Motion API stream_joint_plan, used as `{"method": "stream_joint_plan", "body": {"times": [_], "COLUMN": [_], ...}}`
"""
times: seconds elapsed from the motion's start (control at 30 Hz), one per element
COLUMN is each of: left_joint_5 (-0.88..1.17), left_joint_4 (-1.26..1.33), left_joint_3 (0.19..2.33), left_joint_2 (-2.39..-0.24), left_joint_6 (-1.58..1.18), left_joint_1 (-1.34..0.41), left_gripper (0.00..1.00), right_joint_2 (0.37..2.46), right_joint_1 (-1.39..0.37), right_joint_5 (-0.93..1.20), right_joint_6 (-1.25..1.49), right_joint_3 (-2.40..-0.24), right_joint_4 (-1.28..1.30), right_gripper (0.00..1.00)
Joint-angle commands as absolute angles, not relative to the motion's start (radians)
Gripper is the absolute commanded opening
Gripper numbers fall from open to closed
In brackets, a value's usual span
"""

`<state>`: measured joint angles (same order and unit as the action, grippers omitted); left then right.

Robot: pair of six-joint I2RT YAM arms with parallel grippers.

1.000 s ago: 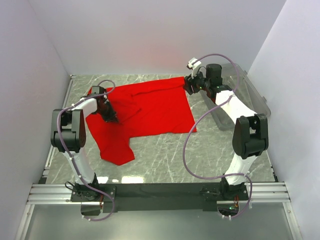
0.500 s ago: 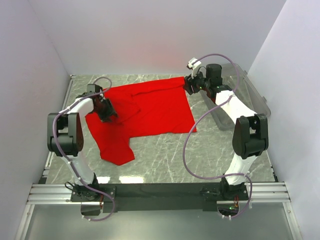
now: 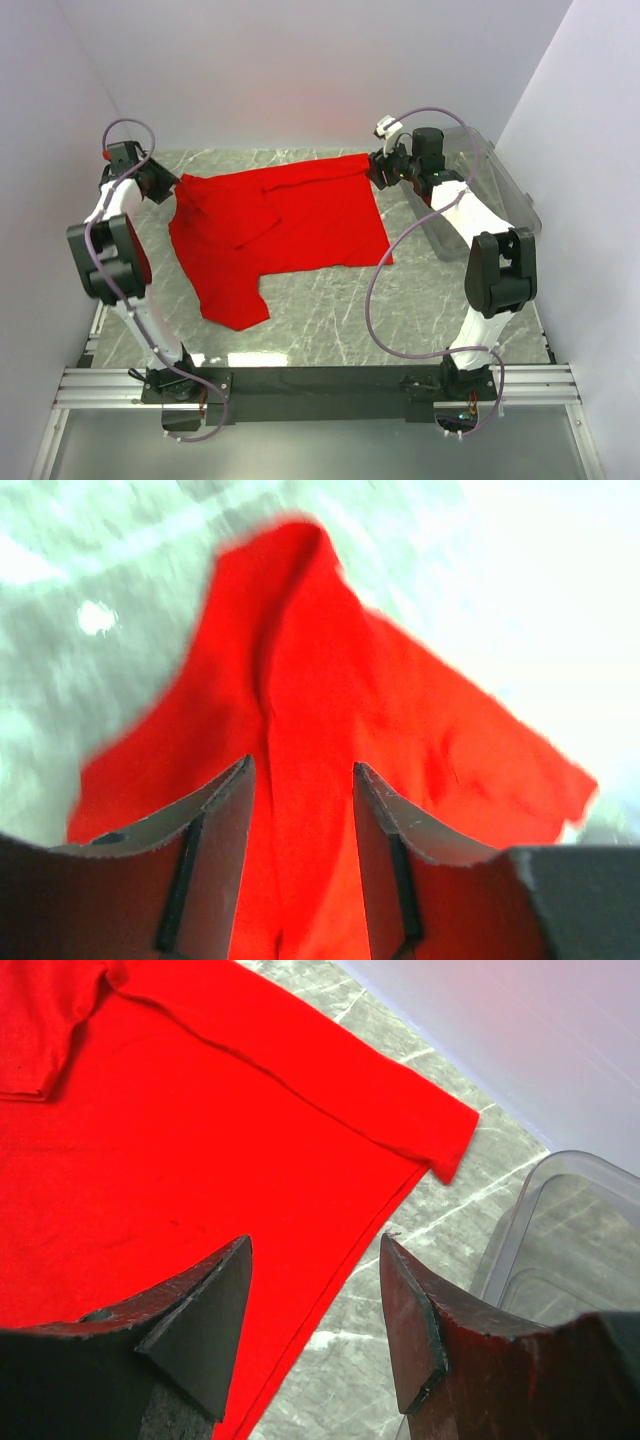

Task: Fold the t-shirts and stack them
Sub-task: Fold the tshirt

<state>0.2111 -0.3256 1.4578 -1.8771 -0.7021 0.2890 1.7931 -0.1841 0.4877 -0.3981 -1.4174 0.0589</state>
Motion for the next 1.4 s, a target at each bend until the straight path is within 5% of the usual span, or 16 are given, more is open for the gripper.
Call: {"method": "stream_joint_plan", "body": {"times": [0.0, 0.3, 0.7, 1.37], "left_joint_5": [0.176, 0.255, 0.365, 0.451], "left_joint_4": [-0.288, -0.292, -0.045, -0.008], "left_joint_3": [1.581, 1.81, 1.784, 1.842], "left_joint_2": [-1.992, -2.244, -2.304, -2.404], "left_joint_6": [-0.738, -0.749, -0.94, -1.002], "left_joint_1": [0.302, 0.339, 0.35, 0.353], "left_gripper": [0.49, 0.4, 0.41, 0.4], "right_joint_2": [1.723, 1.732, 1.749, 1.761], "right_joint_1": [-0.173, -0.166, -0.164, -0.166], "right_joint_5": [0.486, 0.474, 0.471, 0.463], "right_joint_6": [-0.399, -0.411, -0.413, -0.42], "right_joint_3": [-1.414, -1.422, -1.43, -1.437], "right_joint_4": [0.026, 0.04, 0.06, 0.071], "right_gripper": [0.61, 0.61, 0.61, 0.61]}}
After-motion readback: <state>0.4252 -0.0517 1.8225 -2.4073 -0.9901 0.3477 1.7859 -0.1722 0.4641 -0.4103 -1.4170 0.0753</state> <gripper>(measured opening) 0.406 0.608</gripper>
